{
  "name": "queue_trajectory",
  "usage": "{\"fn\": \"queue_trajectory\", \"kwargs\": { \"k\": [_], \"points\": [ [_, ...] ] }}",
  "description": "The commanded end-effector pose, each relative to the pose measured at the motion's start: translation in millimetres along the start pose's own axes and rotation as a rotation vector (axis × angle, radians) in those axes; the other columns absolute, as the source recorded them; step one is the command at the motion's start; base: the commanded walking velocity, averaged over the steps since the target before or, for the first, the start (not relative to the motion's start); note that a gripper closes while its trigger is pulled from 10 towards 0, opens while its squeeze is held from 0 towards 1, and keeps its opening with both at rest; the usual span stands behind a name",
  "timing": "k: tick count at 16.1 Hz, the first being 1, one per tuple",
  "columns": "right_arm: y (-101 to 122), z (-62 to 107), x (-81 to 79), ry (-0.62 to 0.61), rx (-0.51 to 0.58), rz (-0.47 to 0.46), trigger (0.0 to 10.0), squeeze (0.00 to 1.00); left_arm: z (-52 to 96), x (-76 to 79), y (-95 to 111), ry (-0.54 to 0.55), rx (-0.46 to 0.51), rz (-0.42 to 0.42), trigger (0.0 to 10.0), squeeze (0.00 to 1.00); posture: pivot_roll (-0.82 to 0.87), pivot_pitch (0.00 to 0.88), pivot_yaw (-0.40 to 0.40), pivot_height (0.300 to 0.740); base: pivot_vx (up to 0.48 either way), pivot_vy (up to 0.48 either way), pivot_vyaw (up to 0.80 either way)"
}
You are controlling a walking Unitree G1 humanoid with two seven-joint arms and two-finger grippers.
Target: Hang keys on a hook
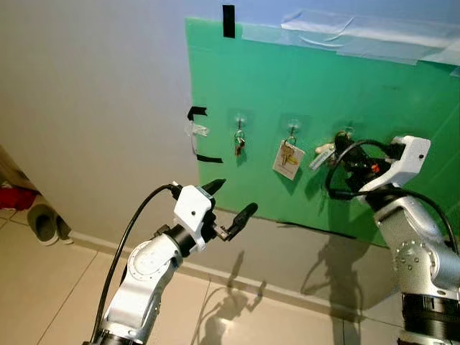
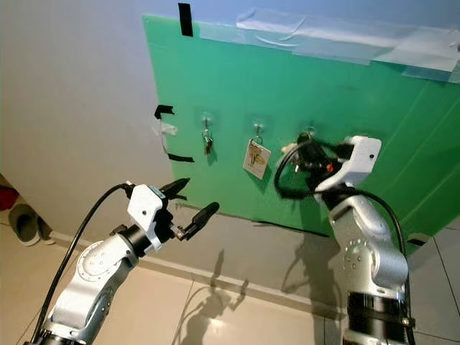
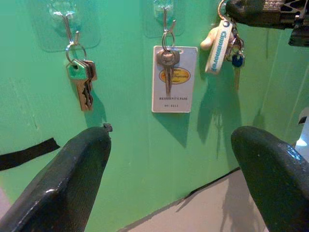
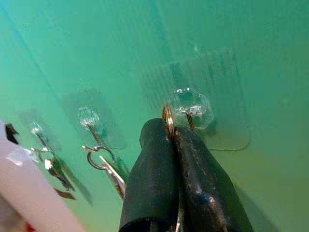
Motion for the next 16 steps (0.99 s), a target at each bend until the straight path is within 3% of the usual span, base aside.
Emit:
{"fn": "queue_trajectory", "kwargs": {
  "k": [1, 3, 5, 6, 9, 10, 11, 14, 16],
  "points": [
    [0, -0.5, 7.3, -0.034, -0.004, -0.077, 0.0, 0.00, -0.2, -3.7, 2, 0.012, 0.008, -0.001, 10.0, 0.00, -0.01, 0.000, 0.020, 0.740, 0.000, 0.000, 0.00],
    [-3, 0.7, 12.5, -0.053, -0.008, -0.164, 0.0, 0.00, 0.5, -4.4, 2, 0.017, 0.007, -0.001, 10.0, 0.00, -0.01, 0.000, 0.020, 0.740, 0.000, 0.000, 0.00],
    [-1, 4.0, 14.3, -0.059, -0.004, -0.160, 0.0, 0.00, 1.0, -4.8, 1, 0.019, 0.007, -0.003, 10.0, 0.00, -0.01, 0.000, 0.021, 0.740, 0.000, 0.000, 0.00],
    [4, 7.7, 14.4, -0.070, 0.016, -0.048, 0.0, 0.00, 1.2, -5.0, 1, 0.019, 0.007, -0.005, 10.0, 0.00, -0.01, 0.000, 0.021, 0.740, 0.000, 0.000, 0.00],
    [10, 13.9, 9.7, -0.070, 0.036, 0.153, 0.0, 0.00, 1.3, -5.2, 1, 0.021, 0.007, -0.007, 10.0, 0.00, -0.02, 0.000, 0.022, 0.740, 0.000, 0.000, 0.00],
    [7, 19.2, 3.5, -0.050, 0.025, 0.305, 0.0, 0.00, 0.5, -4.8, 1, 0.021, 0.008, -0.007, 10.0, 0.00, -0.02, 0.000, 0.023, 0.740, 0.000, 0.000, 0.00],
    [6, 20.9, 1.6, -0.042, 0.016, 0.352, 0.0, 0.00, 0.2, -4.6, 1, 0.021, 0.008, -0.006, 10.0, 0.00, -0.02, 0.000, 0.023, 0.740, 0.000, 0.000, 0.00],
    [2, 28.8, -4.6, -0.023, 0.025, 0.349, 0.0, 0.00, -0.9, -3.8, 0, 0.018, 0.007, -0.002, 10.0, 0.00, -0.02, 0.000, 0.023, 0.740, 0.000, 0.000, 0.00],
    [-3, 32.3, -18.1, 0.039, 0.009, 0.322, 0.0, 0.00, -1.4, -2.9, -1, 0.014, 0.006, -0.002, 10.0, 0.00, -0.04, 0.000, 0.023, 0.740, 0.000, 0.000, 0.00]
  ]
}}
Point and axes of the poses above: a point about 5 cm out from each wrist's last joint towards the gripper, its own z axis pointing back from the gripper into the wrist, its own y axis along the axis of the wrist's last joint, x = y × z, the point moved 2 cm from there along -z, pointing out of the wrist towards the gripper, and after that the axes turned 6 degrees about -z, right-handed, at the moved point
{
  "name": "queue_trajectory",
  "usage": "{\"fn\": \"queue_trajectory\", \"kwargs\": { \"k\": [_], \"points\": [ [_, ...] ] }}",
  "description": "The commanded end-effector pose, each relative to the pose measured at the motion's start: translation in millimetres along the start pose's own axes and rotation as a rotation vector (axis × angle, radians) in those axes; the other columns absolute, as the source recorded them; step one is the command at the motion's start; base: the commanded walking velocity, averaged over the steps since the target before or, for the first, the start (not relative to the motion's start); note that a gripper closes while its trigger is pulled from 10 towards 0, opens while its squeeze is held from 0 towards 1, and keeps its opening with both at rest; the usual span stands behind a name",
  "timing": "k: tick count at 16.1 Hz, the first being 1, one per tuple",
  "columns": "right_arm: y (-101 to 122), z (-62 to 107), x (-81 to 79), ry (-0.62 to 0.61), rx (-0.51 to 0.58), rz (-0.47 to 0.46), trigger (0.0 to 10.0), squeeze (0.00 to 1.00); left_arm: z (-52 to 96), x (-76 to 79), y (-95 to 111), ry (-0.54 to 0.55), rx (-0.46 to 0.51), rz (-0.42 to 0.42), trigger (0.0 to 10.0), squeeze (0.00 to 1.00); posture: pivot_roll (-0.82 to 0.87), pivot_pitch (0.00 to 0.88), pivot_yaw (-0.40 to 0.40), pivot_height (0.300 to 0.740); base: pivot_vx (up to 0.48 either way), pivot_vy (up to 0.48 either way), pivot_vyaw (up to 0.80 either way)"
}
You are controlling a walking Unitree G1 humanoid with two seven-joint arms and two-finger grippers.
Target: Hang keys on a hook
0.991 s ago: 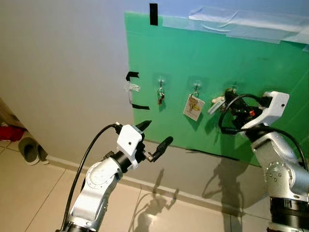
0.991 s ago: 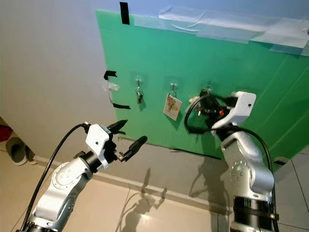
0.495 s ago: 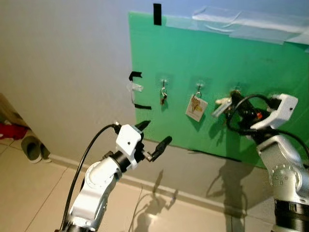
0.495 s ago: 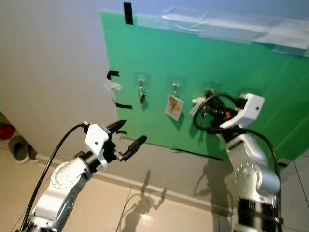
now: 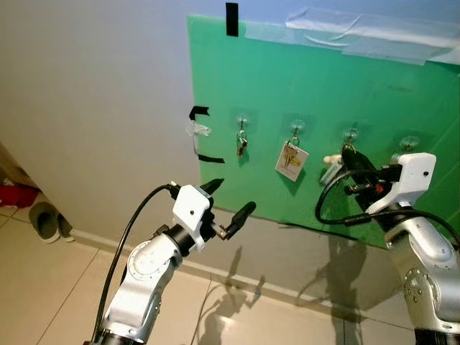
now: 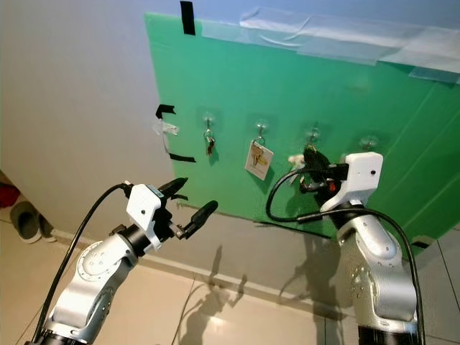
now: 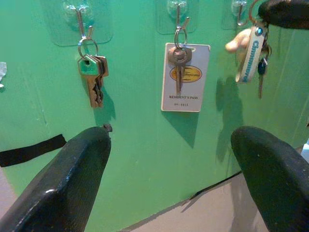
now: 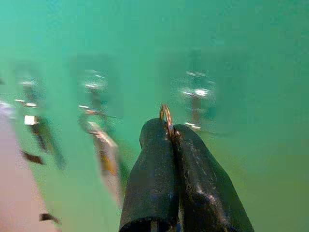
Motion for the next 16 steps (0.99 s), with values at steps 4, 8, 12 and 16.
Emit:
{"fn": "queue_trajectory", "kwargs": {
  "k": [4, 8, 12, 16],
  "points": [
    [3, -0.9, -13.1, 0.061, 0.006, -0.071, 0.0, 0.00, -2.5, -1.3, -1, -0.004, 0.000, -0.010, 10.0, 0.00, -0.04, 0.000, 0.022, 0.740, 0.000, 0.000, 0.00],
    [-2, -5.4, 3.9, 0.006, -0.004, -0.227, 0.0, 0.00, -3.4, -1.5, -1, -0.003, 0.001, -0.009, 10.0, 0.00, -0.03, 0.000, 0.017, 0.740, 0.000, 0.000, 0.00],
    [-5, -12.3, 12.0, -0.004, -0.017, -0.305, 0.0, 0.00, -2.1, -3.5, -2, 0.002, -0.002, -0.019, 10.0, 0.00, -0.02, 0.000, 0.014, 0.740, 0.000, 0.000, 0.00],
    [-5, -16.2, 19.0, -0.027, -0.005, -0.405, 0.0, 0.00, -1.6, -5.6, -3, 0.006, -0.006, -0.023, 10.0, 0.00, -0.02, 0.000, 0.016, 0.740, 0.000, 0.000, 0.00]
  ]
}}
Point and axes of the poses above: a point about 5 cm out from each wrist's last joint towards the gripper, its own z axis pointing back from the gripper into the wrist, its own y axis along the axis of the wrist's last joint, x = y × z, the point moved 2 cm from there along -z, pointing out of the wrist towards the gripper, and after that the axes turned 6 degrees about -z, right-handed, at the moved point
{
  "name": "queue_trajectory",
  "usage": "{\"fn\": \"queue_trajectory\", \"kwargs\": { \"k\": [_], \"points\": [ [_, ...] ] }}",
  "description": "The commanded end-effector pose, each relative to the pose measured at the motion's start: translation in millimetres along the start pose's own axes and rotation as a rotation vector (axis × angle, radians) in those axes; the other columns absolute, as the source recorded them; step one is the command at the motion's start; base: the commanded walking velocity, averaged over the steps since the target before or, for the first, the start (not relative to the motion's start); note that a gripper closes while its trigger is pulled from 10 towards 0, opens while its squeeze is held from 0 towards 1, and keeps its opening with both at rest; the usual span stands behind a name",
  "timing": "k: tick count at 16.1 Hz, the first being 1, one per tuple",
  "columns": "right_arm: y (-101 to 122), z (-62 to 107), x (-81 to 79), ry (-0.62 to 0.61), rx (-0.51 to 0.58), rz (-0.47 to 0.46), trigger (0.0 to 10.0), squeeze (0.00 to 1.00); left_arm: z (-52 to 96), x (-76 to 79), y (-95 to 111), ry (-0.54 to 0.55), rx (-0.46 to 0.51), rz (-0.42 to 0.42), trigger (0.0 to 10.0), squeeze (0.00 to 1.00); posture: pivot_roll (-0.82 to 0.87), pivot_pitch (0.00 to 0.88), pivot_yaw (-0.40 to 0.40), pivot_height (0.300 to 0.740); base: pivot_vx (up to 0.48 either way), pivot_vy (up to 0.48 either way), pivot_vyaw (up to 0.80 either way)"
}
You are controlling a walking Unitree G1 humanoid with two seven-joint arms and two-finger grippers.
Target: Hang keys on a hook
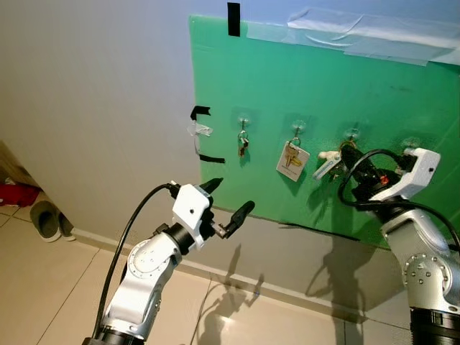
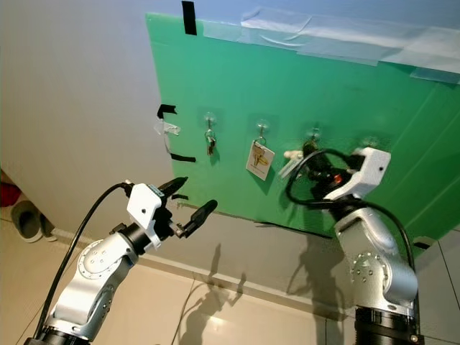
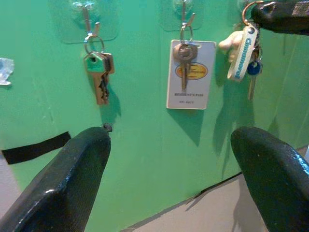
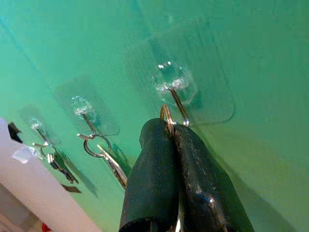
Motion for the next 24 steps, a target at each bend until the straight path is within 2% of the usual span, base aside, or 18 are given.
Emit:
{"fn": "queue_trajectory", "kwargs": {
  "k": [1, 6, 8, 9, 10, 11, 12, 13, 14, 15, 16, 18, 19, 20, 22, 23, 24],
  "points": [
    [2, -1.3, 4.1, -0.020, 0.011, -0.089, 0.0, 0.00, -0.6, -2.6, 1, 0.003, 0.002, -0.015, 10.0, 0.00, -0.02, 0.000, 0.016, 0.740, 0.000, 0.000, 0.00],
    [-6, 3.0, 21.3, -0.088, -0.006, -0.334, 0.0, 0.00, -2.0, -2.8, 1, 0.002, 0.000, -0.008, 10.0, 0.00, -0.02, 0.000, 0.020, 0.740, 0.000, 0.000, 0.00],
    [-10, 5.2, 27.6, -0.116, -0.012, -0.399, 0.0, 0.00, -2.5, -2.7, 1, 0.002, -0.001, -0.005, 10.0, 0.00, -0.02, 0.000, 0.021, 0.740, 0.000, 0.000, 0.00],
    [-13, 5.9, 31.0, -0.150, -0.028, -0.356, 0.0, 0.00, -2.8, -2.4, 1, 0.003, -0.001, -0.005, 10.0, 0.00, -0.02, 0.000, 0.020, 0.740, 0.000, 0.000, 0.00],
    [-13, 5.9, 31.2, -0.170, -0.043, -0.278, 2.9, 0.00, -3.0, -2.7, 1, 0.005, 0.000, -0.007, 10.0, 0.00, -0.02, 0.000, 0.019, 0.740, 0.000, 0.000, 0.00],
    [-11, 5.6, 29.2, -0.199, -0.060, -0.055, 10.0, 0.00, -3.6, -1.7, 2, -0.005, 0.004, -0.026, 10.0, 0.00, -0.02, 0.000, 0.016, 0.740, 0.000, 0.000, 0.00],
    [-10, 7.3, 30.1, -0.223, -0.054, 0.045, 10.0, 0.00, -3.7, -1.9, 2, 0.000, 0.005, -0.034, 10.0, 0.00, -0.02, 0.000, 0.014, 0.740, 0.000, 0.000, 0.00],
    [-9, 13.0, 29.5, -0.259, -0.022, 0.139, 10.0, 1.00, -4.6, -3.6, 3, 0.014, 0.005, -0.040, 10.0, 0.00, -0.02, 0.000, 0.009, 0.740, 0.000, 0.000, 0.00],
    [-9, 16.2, 27.8, -0.272, -0.008, 0.194, 10.0, 1.00, -5.1, -4.8, 3, 0.021, 0.005, -0.041, 10.0, 0.00, -0.02, 0.000, 0.009, 0.740, 0.000, 0.000, 0.00],
    [-9, 23.6, 16.5, -0.280, 0.034, 0.318, 10.0, 1.00, -6.4, -7.4, 2, 0.035, 0.006, -0.036, 10.0, 0.00, -0.04, 0.000, 0.014, 0.740, 0.000, 0.000, 0.00],
    [-8, 25.4, 12.6, -0.281, 0.054, 0.351, 10.0, 1.00, -7.0, -7.6, 2, 0.035, 0.007, -0.034, 10.0, 0.00, -0.04, 0.000, 0.014, 0.740, 0.000, 0.000, 0.00],
    [-4, 29.8, -4.5, -0.274, 0.147, 0.497, 10.0, 1.00, -12.2, -7.8, 3, 0.029, 0.013, -0.032, 10.0, 0.00, -0.06, 0.000, 0.032, 0.740, 0.000, 0.000, 0.00],
    [-4, 31.0, -7.5, -0.281, 0.175, 0.548, 10.0, 1.00, -14.8, -7.6, 3, 0.022, 0.016, -0.033, 10.0, 0.00, -0.07, 0.000, 0.040, 0.740, 0.000, 0.000, 0.00],
    [-2, 31.6, -9.1, -0.285, 0.195, 0.584, 10.0, 1.00, -16.9, -8.0, 3, 0.018, 0.018, -0.034, 10.0, 0.00, -0.08, 0.000, 0.051, 0.740, 0.000, 0.000, 0.00],
    [-6, 34.4, -9.3, -0.289, 0.196, 0.589, 10.0, 1.00, -19.2, -7.9, 3, 0.005, 0.019, -0.038, 10.0, 0.00, -0.09, 0.000, 0.057, 0.740, 0.000, 0.000, 0.00],
    [-8, 39.7, -9.4, -0.292, 0.198, 0.626, 10.0, 1.00, -18.1, -9.8, 2, 0.019, 0.010, -0.052, 10.0, 0.00, -0.09, 0.000, 0.060, 0.740, 0.000, 0.000, 0.00],
    [-15, 50.1, -9.7, -0.290, 0.185, 0.693, 10.0, 1.00, -12.7, -16.3, -2, 0.083, -0.012, -0.038, 10.0, 0.00, -0.09, 0.000, 0.061, 0.740, 0.000, 0.000, 0.00]
  ]
}}
Point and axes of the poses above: a point about 5 cm out from each wrist's last joint towards the gripper, its own z axis pointing back from the gripper into the wrist, its own y axis along the axis of the wrist's last joint, x = y × z, the point moved 2 cm from there along -z, pointing out of the wrist towards the gripper, and after that the axes turned 6 degrees about -z, right-handed, at the moved point
